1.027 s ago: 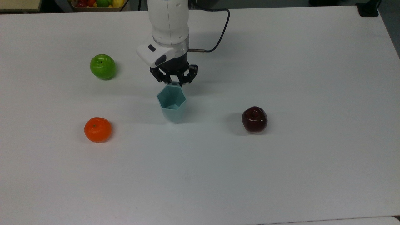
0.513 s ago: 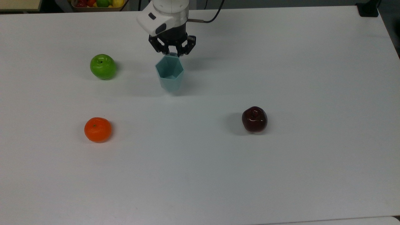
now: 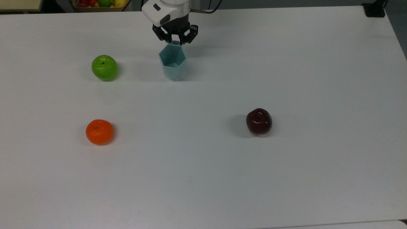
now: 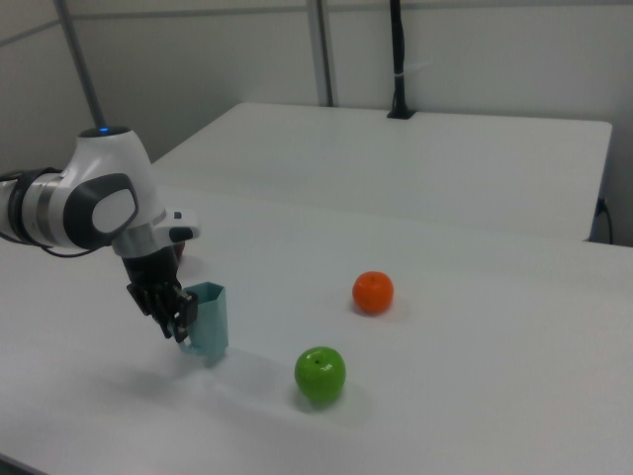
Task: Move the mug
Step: 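Slide the gripped mug away from the dark red apple, then set the mug down and open the gripper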
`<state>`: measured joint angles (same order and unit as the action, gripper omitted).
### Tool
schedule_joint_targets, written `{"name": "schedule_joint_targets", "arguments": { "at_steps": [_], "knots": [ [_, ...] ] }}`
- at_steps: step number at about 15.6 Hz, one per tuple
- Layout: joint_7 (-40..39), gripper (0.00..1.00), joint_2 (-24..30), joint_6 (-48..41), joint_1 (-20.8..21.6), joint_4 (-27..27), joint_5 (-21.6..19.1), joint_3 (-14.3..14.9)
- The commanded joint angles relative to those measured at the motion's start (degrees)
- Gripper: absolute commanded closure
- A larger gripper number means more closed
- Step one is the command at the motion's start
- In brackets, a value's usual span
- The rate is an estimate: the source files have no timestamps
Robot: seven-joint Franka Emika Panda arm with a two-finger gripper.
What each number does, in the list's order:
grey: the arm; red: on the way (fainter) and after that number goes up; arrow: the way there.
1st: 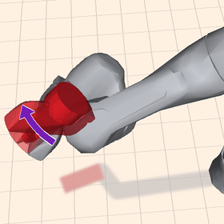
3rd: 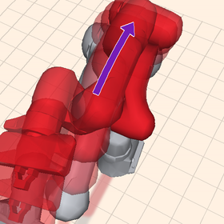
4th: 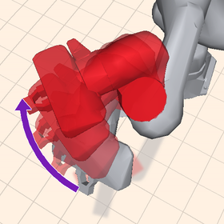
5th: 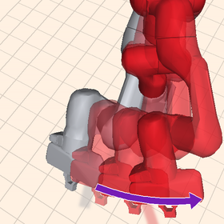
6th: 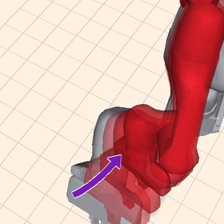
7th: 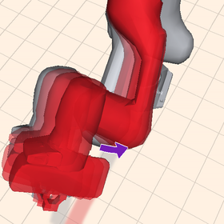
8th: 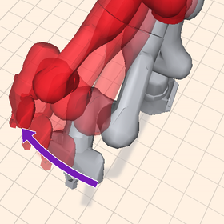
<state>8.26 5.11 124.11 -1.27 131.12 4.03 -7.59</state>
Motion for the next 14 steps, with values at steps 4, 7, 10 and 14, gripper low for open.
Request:
{"name": "schedule_joint_targets", "arguments": {
  "at_steps": [4,7,10,14],
  "knots": [
    [1.93,0.99,1.83,1.14,0.56,3.27,1.16,0.21],
    [2.02,0.87,1.22,1.14,0.74,3.27,1.16,0.21],
    [2.02,0.62,1.04,1.14,0.74,3.27,1.16,0.21],
    [2.02,0.25,0.95,0.87,0.74,3.18,1.16,0.21]
  ]
}}
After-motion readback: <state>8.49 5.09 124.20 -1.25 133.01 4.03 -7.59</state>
